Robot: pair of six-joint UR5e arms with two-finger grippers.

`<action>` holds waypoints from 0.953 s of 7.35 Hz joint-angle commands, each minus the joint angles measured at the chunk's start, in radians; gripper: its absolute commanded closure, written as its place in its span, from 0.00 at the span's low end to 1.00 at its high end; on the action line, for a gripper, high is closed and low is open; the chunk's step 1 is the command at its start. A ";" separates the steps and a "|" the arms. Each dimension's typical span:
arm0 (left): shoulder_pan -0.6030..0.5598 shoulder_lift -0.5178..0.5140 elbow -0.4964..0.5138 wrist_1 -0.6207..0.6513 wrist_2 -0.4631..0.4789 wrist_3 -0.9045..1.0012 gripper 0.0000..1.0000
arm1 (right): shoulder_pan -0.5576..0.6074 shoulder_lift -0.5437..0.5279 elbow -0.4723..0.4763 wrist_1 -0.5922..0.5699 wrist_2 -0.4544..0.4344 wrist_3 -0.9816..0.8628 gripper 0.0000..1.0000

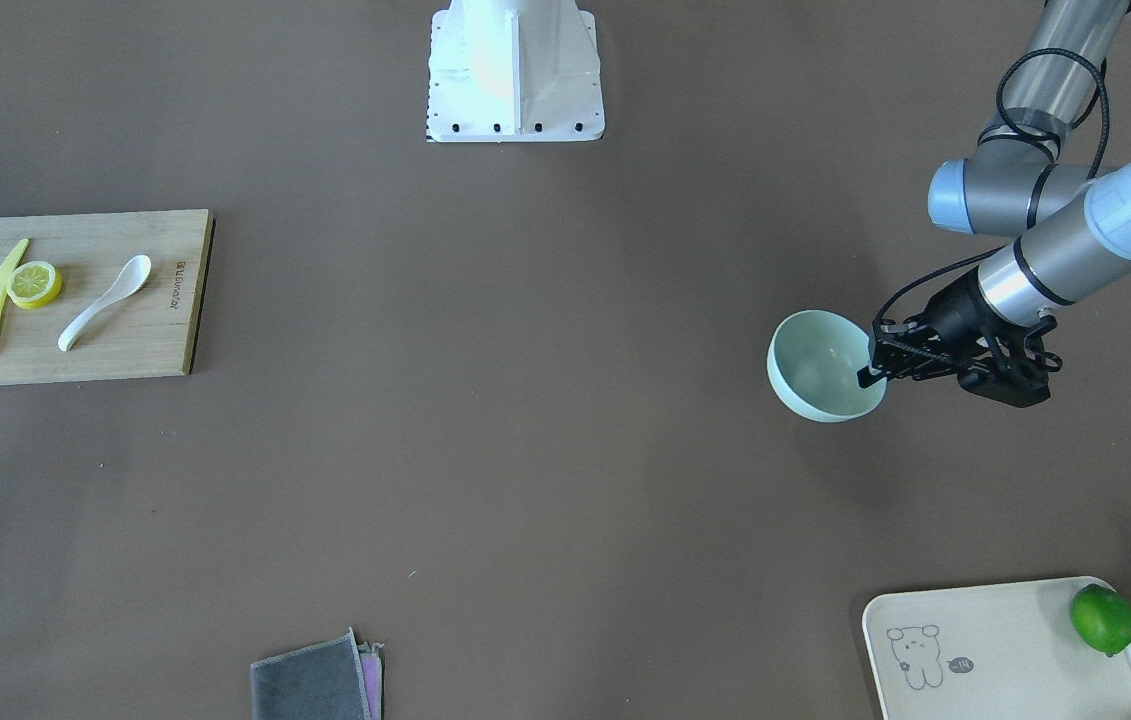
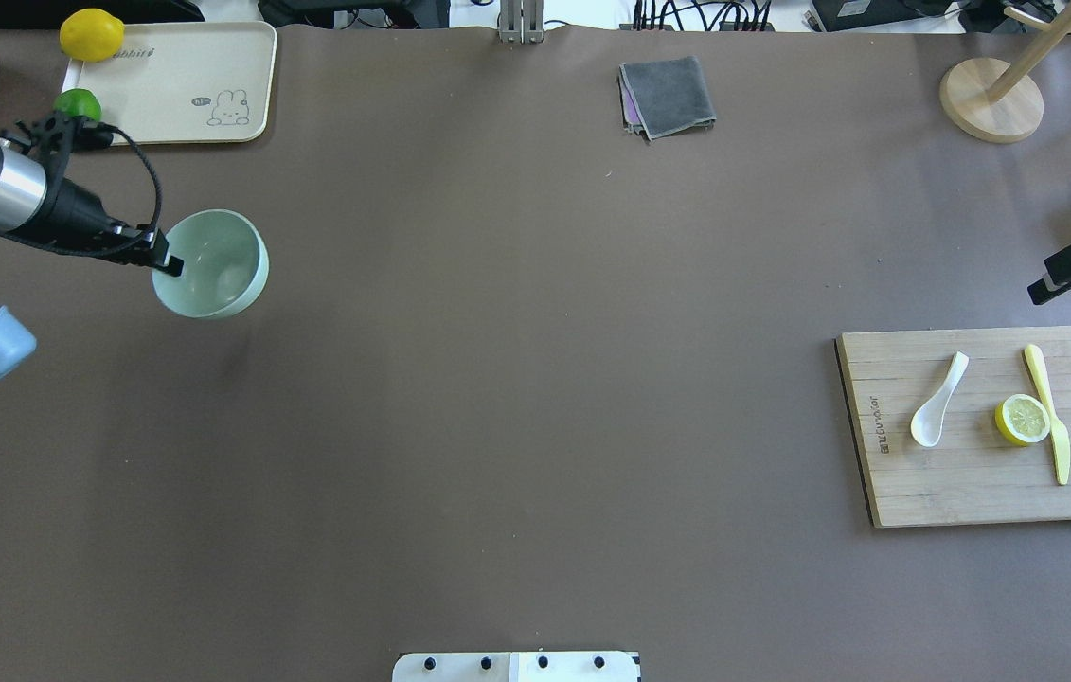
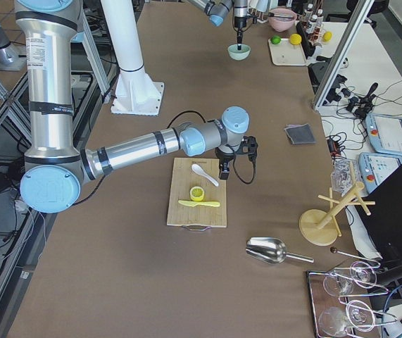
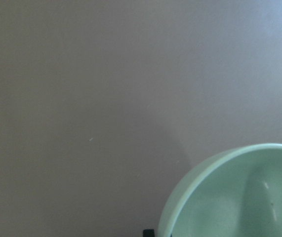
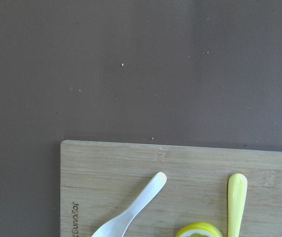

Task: Place spoon in bowl
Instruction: 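Drag the green bowl to center with left gripper while right arm approaches board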

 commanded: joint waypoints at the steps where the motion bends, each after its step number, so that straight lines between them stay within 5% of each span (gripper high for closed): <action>1: 0.096 -0.148 -0.027 0.110 0.107 -0.158 1.00 | -0.056 0.003 0.000 0.010 -0.048 0.093 0.00; 3: 0.185 -0.231 -0.044 0.195 0.215 -0.221 1.00 | -0.068 0.022 -0.002 0.010 -0.062 0.295 0.00; 7: 0.420 -0.310 -0.052 0.271 0.494 -0.310 1.00 | -0.085 0.032 -0.006 0.010 -0.081 0.391 0.00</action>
